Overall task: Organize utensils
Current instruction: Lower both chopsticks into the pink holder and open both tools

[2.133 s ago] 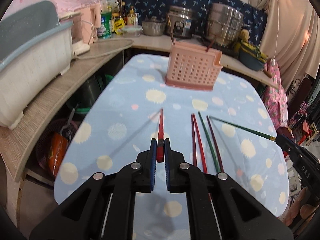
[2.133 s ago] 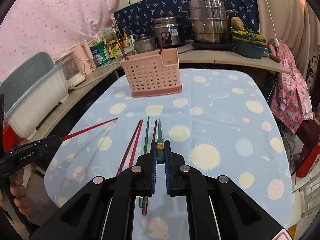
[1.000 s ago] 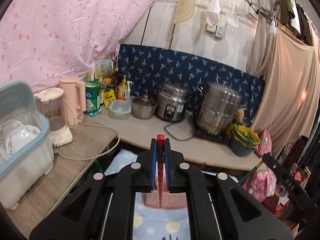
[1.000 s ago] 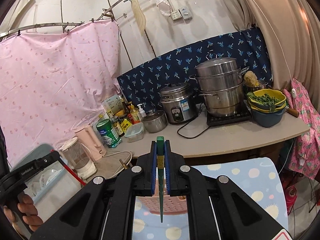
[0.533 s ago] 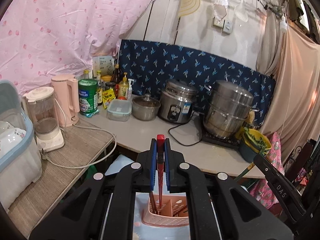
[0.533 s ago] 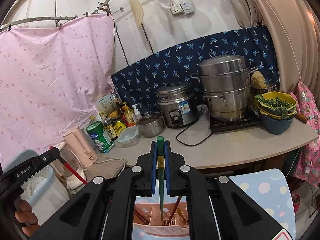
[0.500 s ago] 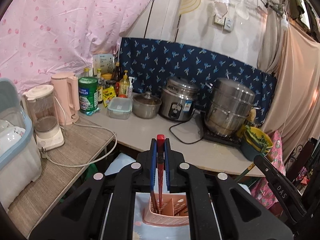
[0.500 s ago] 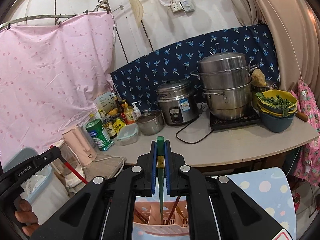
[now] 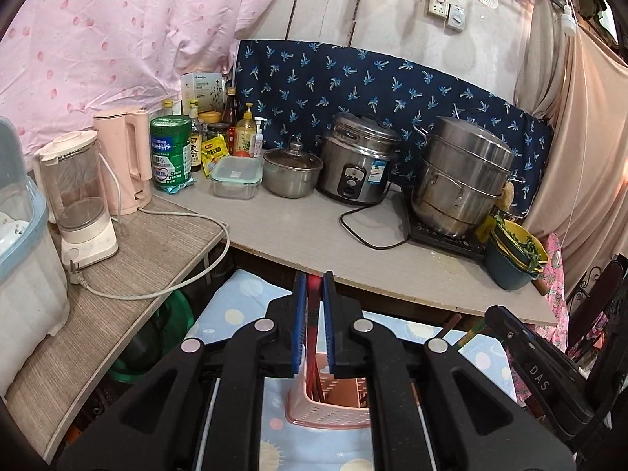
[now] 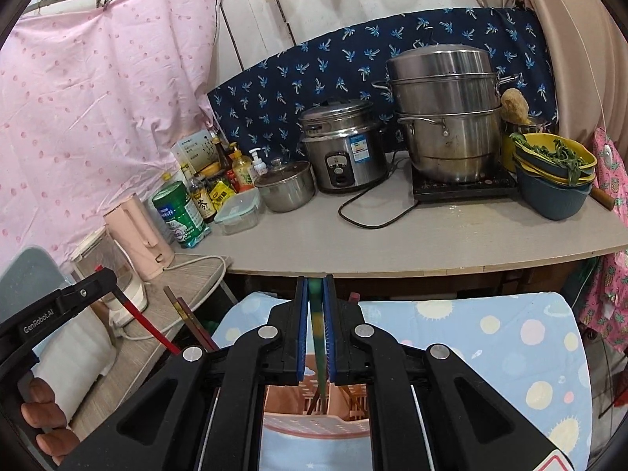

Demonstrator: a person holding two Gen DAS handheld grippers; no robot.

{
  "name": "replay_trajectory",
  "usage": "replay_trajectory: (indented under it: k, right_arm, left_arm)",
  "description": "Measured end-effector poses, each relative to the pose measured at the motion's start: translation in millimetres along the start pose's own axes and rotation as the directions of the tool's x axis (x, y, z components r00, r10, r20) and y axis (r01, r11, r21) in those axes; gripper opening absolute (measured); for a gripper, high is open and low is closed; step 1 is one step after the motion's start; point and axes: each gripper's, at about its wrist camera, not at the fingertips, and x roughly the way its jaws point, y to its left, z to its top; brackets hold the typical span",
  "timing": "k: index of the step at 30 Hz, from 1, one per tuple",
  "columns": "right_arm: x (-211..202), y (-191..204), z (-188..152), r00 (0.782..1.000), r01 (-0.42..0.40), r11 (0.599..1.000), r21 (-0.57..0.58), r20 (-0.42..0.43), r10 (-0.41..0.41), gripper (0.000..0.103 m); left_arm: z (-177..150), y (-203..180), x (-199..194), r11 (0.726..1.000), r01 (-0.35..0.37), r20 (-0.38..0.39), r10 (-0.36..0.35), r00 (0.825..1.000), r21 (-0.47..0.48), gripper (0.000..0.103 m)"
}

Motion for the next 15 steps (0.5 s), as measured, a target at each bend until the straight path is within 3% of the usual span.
replay_trajectory:
  k: [3,8,15]
  right_arm:
    - [-4.4,-2.7,-0.9,1.000,0.010,1.000,0.008,0.008,-0.010,0.022]
    - [-18.5,-5.6,0.1,1.000,0.011,1.000,0.017,0.024,-0.011,0.032]
    - [-45.8,-0.6,-10.8,0.999,0.011,1.000,-0.006,0.038,-0.011,0.038]
  left_arm:
    - [-2.0,0.2,-6.3,1.000,-0.018,0.015,0.018,1.000,0.006,0.037]
    - [-7.4,0.7,-20.5,0.998,-0.064,0.033,0.063,0.997,0.026,0.043]
    - [-22.2,-2.2,-43.7,0.987,-0.146,0.037,0.144,0.989,0.074,0.047]
